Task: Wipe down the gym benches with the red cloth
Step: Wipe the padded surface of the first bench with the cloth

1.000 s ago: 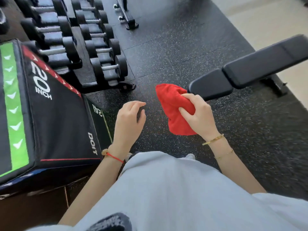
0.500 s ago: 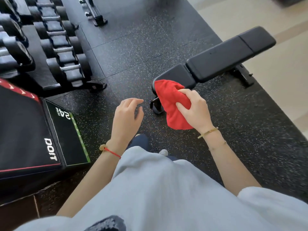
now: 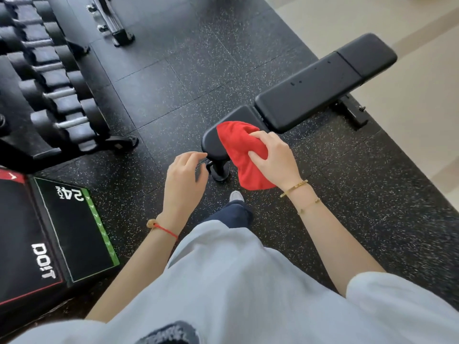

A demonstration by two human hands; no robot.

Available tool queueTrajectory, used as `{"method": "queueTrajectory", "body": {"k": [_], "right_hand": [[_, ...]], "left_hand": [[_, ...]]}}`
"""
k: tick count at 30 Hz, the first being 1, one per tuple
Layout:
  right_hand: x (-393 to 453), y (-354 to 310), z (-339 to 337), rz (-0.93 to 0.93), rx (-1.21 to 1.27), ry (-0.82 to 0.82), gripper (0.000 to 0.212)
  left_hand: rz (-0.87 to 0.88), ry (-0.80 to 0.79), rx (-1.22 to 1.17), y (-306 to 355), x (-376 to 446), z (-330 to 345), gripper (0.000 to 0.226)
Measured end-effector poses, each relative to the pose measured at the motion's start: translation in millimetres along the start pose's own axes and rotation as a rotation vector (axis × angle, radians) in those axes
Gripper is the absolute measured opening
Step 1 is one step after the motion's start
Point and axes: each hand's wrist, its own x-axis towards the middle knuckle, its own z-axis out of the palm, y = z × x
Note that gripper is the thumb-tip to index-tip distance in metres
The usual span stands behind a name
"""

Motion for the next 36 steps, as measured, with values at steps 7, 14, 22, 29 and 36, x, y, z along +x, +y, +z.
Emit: {"method": "queueTrajectory", "body": {"k": [7,14,22,29,36], "right_hand": [[93,51,2,-0.038,0.005,-0.050,0.035],[172,100,28,-0.049,0.021,-0.151,0.036],[254,182,119,-0.122,0.004,-0.219,0.038],[293,274,219,-0.234,-0.012,-0.215,0.038],[314,345,285,-0.467,-0.282,0.067,0.054]], "left_hand": [[-0.017,0.078,0.026,2,77,59,0.024],[-0.099,0.104,0.120,-26,132,113,0.024],[-0.205,0.155,0.191,-98,169,216,0.024],[-0.202,0.142,0.240,-176,175,341,0.028],[-0.195,0.137,0.344,-236,180,427,0.034]]}}
